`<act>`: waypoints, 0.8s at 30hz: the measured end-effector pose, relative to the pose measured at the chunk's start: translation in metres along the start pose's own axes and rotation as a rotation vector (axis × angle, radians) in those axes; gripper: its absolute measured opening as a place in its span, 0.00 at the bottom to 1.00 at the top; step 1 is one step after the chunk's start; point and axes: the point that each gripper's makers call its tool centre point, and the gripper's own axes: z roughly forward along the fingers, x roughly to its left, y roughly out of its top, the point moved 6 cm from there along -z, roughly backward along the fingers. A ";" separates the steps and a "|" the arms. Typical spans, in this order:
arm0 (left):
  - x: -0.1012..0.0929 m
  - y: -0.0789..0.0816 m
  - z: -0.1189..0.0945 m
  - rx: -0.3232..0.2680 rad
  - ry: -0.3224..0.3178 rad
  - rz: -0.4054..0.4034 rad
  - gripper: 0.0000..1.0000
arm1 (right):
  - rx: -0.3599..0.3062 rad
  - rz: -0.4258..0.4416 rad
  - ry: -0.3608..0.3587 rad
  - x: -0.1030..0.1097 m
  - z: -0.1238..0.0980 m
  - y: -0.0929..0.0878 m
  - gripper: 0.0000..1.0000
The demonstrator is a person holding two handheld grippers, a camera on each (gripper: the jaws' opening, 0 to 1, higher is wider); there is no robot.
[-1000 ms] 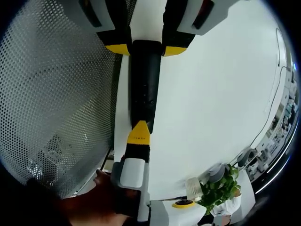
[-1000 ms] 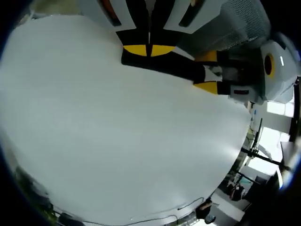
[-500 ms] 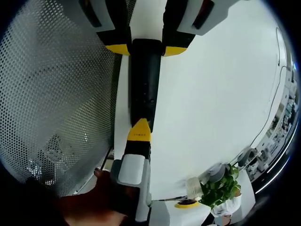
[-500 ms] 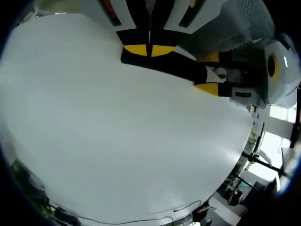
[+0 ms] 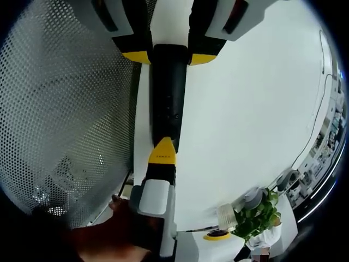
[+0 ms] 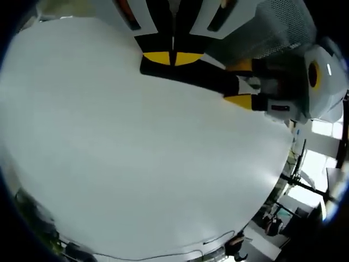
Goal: Press the specified remote control buttons in sequence, fully releasing each button before pressing the next.
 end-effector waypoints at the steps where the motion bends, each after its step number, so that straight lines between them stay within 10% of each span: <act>1: 0.000 0.000 0.000 0.001 0.000 0.000 0.25 | 0.001 0.007 0.002 0.000 0.000 0.000 0.00; 24: -0.001 0.001 0.001 0.001 0.001 0.003 0.25 | -0.066 -0.068 -0.021 0.001 0.000 0.006 0.00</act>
